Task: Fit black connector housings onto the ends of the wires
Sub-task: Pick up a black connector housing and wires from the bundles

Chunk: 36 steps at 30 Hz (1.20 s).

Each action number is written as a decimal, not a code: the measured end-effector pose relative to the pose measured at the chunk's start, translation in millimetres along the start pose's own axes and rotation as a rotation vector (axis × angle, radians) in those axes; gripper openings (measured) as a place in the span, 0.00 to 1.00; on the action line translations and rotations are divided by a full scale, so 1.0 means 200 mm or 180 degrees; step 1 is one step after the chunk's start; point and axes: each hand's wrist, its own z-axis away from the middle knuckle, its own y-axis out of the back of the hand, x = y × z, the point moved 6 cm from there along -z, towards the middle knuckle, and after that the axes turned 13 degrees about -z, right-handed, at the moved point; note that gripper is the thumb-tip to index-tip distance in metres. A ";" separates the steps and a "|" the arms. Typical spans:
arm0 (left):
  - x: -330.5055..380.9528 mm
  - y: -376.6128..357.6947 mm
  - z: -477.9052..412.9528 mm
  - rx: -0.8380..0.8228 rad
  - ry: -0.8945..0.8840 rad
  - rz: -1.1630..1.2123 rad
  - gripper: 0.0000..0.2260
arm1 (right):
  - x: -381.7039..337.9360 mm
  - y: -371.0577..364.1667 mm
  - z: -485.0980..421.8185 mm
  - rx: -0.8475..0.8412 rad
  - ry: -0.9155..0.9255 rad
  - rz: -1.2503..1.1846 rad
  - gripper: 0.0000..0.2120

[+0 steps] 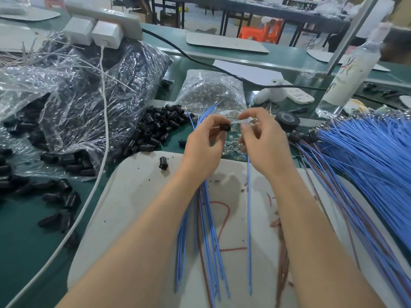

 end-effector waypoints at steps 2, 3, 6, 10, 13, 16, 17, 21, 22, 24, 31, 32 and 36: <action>0.02 -0.01 0.01 -0.0037 -0.0146 -0.0173 0.11 | 0.00 0.01 0.04 0.0012 0.0127 0.0117 0.06; 0.03 -0.01 0.02 -0.0057 -0.0191 -0.0259 0.11 | 0.00 0.00 0.05 0.0009 0.0176 0.0125 0.06; 0.04 -0.02 0.03 -0.0173 -0.0276 -0.0463 0.14 | 0.00 -0.01 0.09 -0.0005 0.0261 0.0193 0.08; 0.05 -0.03 0.04 -0.0137 -0.0422 -0.0906 0.14 | -0.03 -0.01 0.10 0.0253 0.0538 0.0358 0.07; 0.05 -0.01 0.04 0.0165 -0.0483 -0.1400 0.10 | -0.04 -0.03 0.11 0.0369 0.0687 0.0437 0.08; 0.07 0.02 0.05 0.0283 -0.0592 -0.1580 0.05 | -0.06 -0.05 0.13 0.0427 0.0769 0.0443 0.08; 0.07 0.02 0.05 0.0302 -0.0610 -0.1577 0.05 | -0.06 -0.05 0.13 0.0425 0.0785 0.0450 0.08; 0.07 0.03 0.05 0.0318 -0.0543 -0.1623 0.06 | -0.06 -0.07 0.13 0.0253 0.0701 0.0420 0.09; 0.06 0.03 0.05 0.0336 -0.0518 -0.1626 0.06 | -0.06 -0.07 0.13 0.0174 0.0670 0.0396 0.10; 0.05 0.04 0.05 0.0363 -0.0486 -0.1590 0.07 | -0.06 -0.08 0.12 -0.0007 0.0631 0.0351 0.08; 0.02 0.03 0.04 0.0326 -0.0378 -0.1528 0.05 | -0.04 0.04 0.08 -0.0292 0.0299 -0.0028 0.07; 0.02 0.02 0.03 0.0314 -0.0367 -0.1532 0.05 | -0.04 0.05 0.08 -0.0282 0.0275 -0.0145 0.04; 0.02 0.02 0.03 0.0312 -0.0351 -0.1607 0.05 | -0.05 0.07 0.08 -0.0196 0.0371 -0.0144 0.04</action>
